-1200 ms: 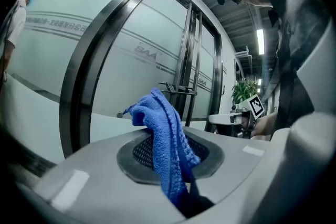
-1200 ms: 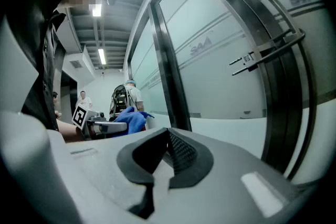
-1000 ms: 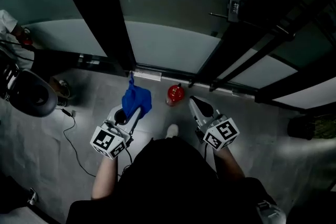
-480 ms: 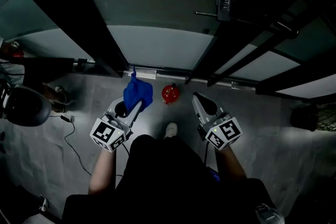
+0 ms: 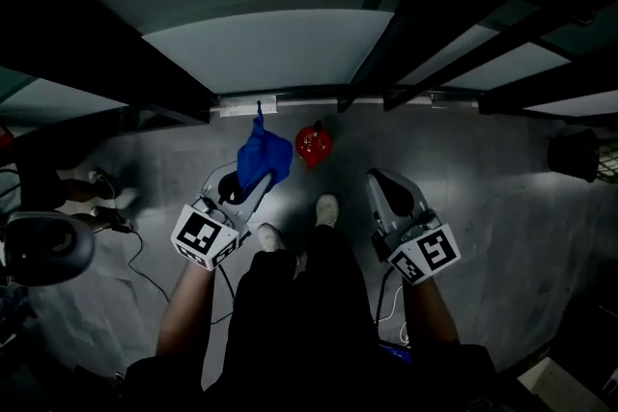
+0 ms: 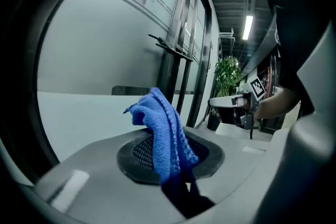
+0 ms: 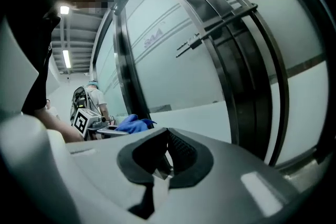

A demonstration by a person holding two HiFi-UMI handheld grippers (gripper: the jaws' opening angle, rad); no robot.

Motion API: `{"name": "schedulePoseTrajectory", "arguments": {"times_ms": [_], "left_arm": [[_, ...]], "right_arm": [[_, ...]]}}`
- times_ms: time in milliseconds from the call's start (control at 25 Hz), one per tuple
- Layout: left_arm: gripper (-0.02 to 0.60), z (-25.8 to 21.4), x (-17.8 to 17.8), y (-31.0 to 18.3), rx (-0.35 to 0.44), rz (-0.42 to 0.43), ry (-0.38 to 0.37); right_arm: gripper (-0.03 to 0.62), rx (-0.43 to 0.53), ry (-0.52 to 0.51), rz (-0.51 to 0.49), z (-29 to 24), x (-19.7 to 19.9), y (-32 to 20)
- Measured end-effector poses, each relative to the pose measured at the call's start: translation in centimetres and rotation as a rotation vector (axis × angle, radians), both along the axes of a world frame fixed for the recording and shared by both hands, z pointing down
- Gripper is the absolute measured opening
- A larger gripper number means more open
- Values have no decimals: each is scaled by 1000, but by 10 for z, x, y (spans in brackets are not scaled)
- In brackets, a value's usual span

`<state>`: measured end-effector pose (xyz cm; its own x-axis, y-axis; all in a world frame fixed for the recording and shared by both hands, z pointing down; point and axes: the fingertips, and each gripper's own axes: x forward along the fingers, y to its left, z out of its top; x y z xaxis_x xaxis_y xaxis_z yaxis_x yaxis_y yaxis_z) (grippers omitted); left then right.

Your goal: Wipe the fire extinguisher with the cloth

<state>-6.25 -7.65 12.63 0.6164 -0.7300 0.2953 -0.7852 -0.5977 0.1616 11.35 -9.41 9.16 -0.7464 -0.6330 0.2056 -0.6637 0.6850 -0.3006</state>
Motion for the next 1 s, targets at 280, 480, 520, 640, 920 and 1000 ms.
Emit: {"name": "schedulePoseTrajectory", "arguments": {"times_ms": [280, 480, 520, 640, 920, 1000], "left_arm": [[81, 153, -9, -16, -8, 114, -104], [80, 289, -2, -62, 56, 243, -260], [80, 316, 1, -72, 73, 279, -299], [78, 389, 12, -91, 131, 391, -453], [77, 469, 40, -104, 201, 577, -664], [77, 477, 45, -109, 194, 623, -727]], "right_arm": [[3, 25, 19, 80, 133, -4, -6], [3, 157, 41, 160, 248, 9, -53], [3, 187, 44, 171, 269, 10, -64], [3, 212, 24, 192, 329, 9, -92], [3, 72, -42, 215, 416, 3, -98], [3, 40, -91, 215, 411, 4, -95]]}}
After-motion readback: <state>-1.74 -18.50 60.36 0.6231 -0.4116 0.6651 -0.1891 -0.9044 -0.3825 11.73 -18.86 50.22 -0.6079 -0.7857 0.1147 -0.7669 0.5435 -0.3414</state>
